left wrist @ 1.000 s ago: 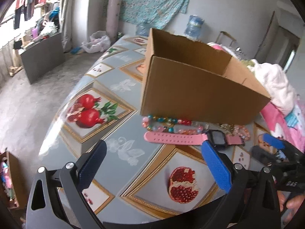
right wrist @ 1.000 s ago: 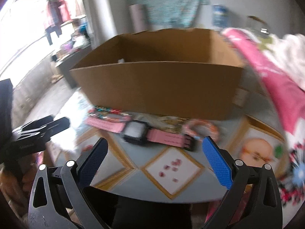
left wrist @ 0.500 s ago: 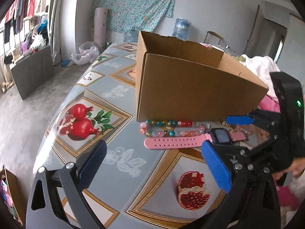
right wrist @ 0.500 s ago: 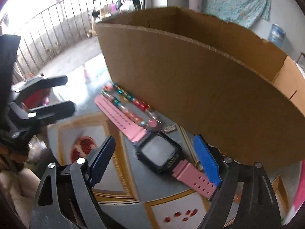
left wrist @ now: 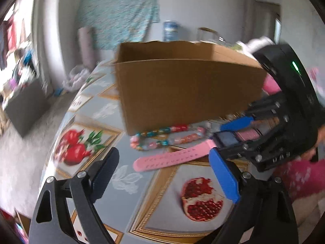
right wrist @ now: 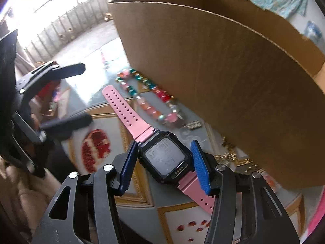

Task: Organize jewelry
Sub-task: 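Grasp the pink strap with the left tool while the right tool holds the watch face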

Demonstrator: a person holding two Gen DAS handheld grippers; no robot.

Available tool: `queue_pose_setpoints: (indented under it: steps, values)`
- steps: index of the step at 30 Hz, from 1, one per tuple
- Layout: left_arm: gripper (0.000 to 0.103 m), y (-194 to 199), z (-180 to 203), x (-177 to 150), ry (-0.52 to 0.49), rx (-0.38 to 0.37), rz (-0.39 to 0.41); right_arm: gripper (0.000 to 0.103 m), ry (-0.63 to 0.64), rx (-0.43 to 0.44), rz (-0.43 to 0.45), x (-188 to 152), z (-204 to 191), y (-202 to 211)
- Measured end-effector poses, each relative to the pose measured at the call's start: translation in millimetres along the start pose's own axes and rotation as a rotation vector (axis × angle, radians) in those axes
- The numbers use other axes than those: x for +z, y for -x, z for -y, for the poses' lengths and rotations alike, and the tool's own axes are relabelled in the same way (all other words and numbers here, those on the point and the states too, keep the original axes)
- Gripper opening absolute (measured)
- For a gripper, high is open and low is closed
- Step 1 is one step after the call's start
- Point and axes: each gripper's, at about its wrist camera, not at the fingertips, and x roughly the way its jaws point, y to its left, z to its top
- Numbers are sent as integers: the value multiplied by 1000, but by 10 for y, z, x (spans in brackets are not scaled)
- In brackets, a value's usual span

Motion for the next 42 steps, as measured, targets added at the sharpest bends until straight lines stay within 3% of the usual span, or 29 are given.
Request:
queue_pose_setpoints:
  steps: [2, 6, 10, 12, 18, 21, 24, 28, 35, 38, 40, 42]
  values:
    - [74, -16, 155, -16, -93, 26, -3, 50, -19, 43, -1, 19, 32, 24]
    - [60, -108, 397, -88, -213, 43, -61, 50, -96, 179, -17, 36, 224, 53]
    - [58, -251, 572, -114, -332, 96, -116, 50, -144, 287, -26, 81, 450, 11]
    - [58, -296, 629, -107, -374, 135, -113, 50, -120, 289, -21, 82, 416, -26]
    - [54, -439, 647, -24, -378, 178, -126, 50, -106, 340, -7, -48, 319, -26]
    - [18, -519, 606, -31, -349, 187, -146, 50, -105, 348, 15, -84, 322, -18]
    - [9, -514, 551, 18, -283, 152, -169, 50, -122, 353, 30, -149, 356, 43]
    - [7, -520, 419, 18, -218, 106, -190, 57, -83, 291, 43, -302, 298, 172]
    - [5, -586, 193, 89, -89, 5, -196, 57, -5, 49, 41, -471, 11, 248]
    - [5, -622, 97, 108, -68, -36, -200, 41, 56, -88, 31, -492, -143, 220]
    - [5, -646, 47, 154, -47, -61, -202, 35, 95, -145, 31, -512, -235, 213]
    - [6, -660, -6, 177, -38, -68, -198, 18, 85, -188, 34, -544, -294, 214]
